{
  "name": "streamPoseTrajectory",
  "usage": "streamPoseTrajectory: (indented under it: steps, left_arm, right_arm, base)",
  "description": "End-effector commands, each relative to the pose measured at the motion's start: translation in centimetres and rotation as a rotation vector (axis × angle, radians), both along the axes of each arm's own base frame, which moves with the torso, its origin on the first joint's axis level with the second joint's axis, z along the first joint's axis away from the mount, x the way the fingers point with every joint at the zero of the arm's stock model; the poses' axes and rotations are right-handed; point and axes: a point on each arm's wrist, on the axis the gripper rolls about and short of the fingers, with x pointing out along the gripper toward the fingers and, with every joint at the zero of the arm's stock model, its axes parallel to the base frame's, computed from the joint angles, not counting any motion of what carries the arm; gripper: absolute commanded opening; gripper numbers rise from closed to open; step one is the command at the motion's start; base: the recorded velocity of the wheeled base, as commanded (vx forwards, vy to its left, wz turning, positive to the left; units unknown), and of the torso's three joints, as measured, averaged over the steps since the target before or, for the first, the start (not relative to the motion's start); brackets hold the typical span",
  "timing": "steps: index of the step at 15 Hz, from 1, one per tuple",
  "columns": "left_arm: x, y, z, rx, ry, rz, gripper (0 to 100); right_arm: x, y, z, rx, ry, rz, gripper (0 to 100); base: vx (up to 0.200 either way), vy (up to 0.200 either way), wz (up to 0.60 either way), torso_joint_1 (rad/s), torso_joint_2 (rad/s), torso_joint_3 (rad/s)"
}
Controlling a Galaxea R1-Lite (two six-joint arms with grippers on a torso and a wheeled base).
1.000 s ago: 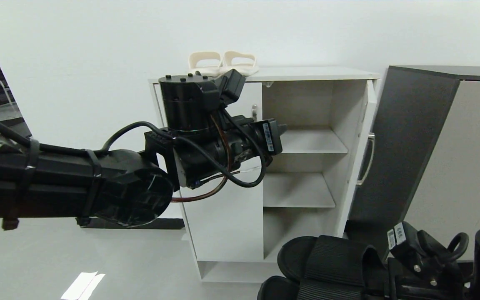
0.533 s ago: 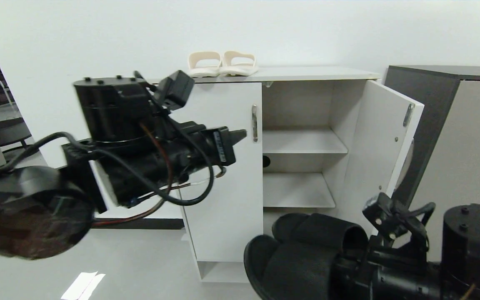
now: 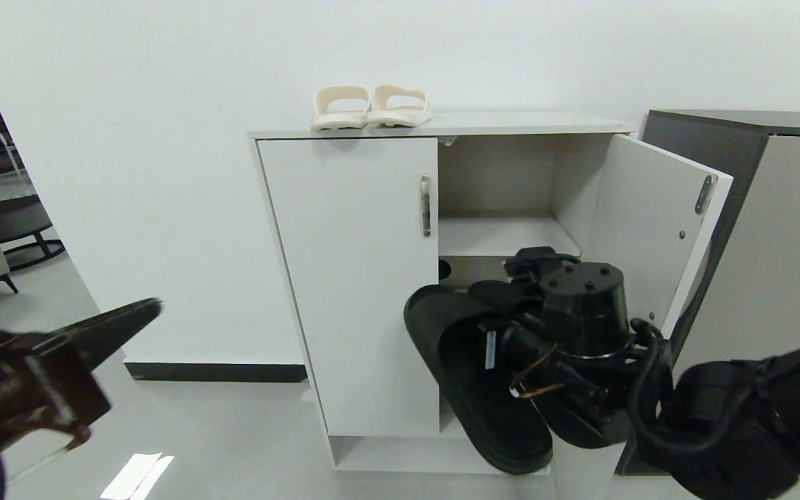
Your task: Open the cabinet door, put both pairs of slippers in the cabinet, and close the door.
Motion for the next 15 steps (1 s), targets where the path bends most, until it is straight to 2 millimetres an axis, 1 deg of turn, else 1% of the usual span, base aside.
streamPoseTrajectory:
  steps: [1, 2, 3, 4, 5, 6, 7, 9, 11, 13, 14, 15]
  left_arm:
    - [-5.7, 3.9, -2.9, -0.011, -0.07, 0.29, 0]
    - [-7.0, 4.5, -3.6, -0.01, -0.076, 0.359, 0]
    - [-7.6, 4.8, -3.9, -0.009, -0.076, 0.385, 0]
    - [-8.7, 5.1, -4.5, -0.003, -0.067, 0.432, 0]
    - [-9.7, 5.3, -5.1, 0.003, -0.058, 0.468, 0]
    - [-9.9, 5.4, -5.3, 0.003, -0.06, 0.469, 0]
    - [-10.4, 5.4, -5.7, 0.011, -0.04, 0.47, 0]
    - [-10.8, 5.5, -6.1, 0.026, -0.033, 0.504, 0]
    - [-11.5, 5.6, -7.3, 0.067, -0.006, 0.559, 0]
    - [-12.4, 5.5, -9.6, 0.137, -0.01, 0.645, 0]
    - [-12.6, 5.4, -9.9, 0.153, -0.018, 0.663, 0]
    - [-13.5, 5.2, -10.7, 0.165, -0.057, 0.75, 0]
  right_arm:
    - [3.6, -0.9, -0.7, -0.026, -0.001, -0.151, 0]
    - [4.3, -1.9, -0.8, -0.045, 0.004, -0.207, 0]
    - [4.5, -2.3, -0.8, -0.059, 0.008, -0.236, 0]
    - [4.8, -3.1, -0.9, -0.083, 0.016, -0.294, 0]
    - [4.4, -4.0, -0.7, -0.096, 0.022, -0.322, 0]
    - [4.1, -4.2, -0.8, -0.104, 0.029, -0.323, 0]
    - [2.8, -5.2, -0.1, -0.111, 0.033, -0.329, 0]
    - [2.2, -6.6, 0.5, -0.121, 0.031, -0.377, 0]
    - [1.3, -7.0, 0.3, -0.124, 0.04, -0.362, 0]
    - [0.1, -6.1, -0.7, -0.081, 0.07, -0.285, 0]
    - [-0.1, -5.9, -0.7, -0.064, 0.075, -0.267, 0]
    - [-0.5, -5.6, -1.0, -0.046, 0.087, -0.237, 0]
  base:
    - [0.0, 0.0, 0.0, 0.0, 0.0, 0.0]
    - [0.0, 0.0, 0.0, 0.0, 0.0, 0.0]
    - [0.0, 0.0, 0.0, 0.0, 0.0, 0.0]
    - [0.0, 0.0, 0.0, 0.0, 0.0, 0.0]
    - [0.0, 0.0, 0.0, 0.0, 0.0, 0.0]
    - [0.0, 0.0, 0.0, 0.0, 0.0, 0.0]
    - [0.0, 0.0, 0.0, 0.0, 0.0, 0.0]
    - [0.0, 0.0, 0.0, 0.0, 0.0, 0.0]
    - [0.0, 0.0, 0.0, 0.0, 0.0, 0.0]
    - [0.0, 0.0, 0.0, 0.0, 0.0, 0.0]
    - [0.0, 0.0, 0.0, 0.0, 0.0, 0.0]
    - [0.0, 0.0, 0.0, 0.0, 0.0, 0.0]
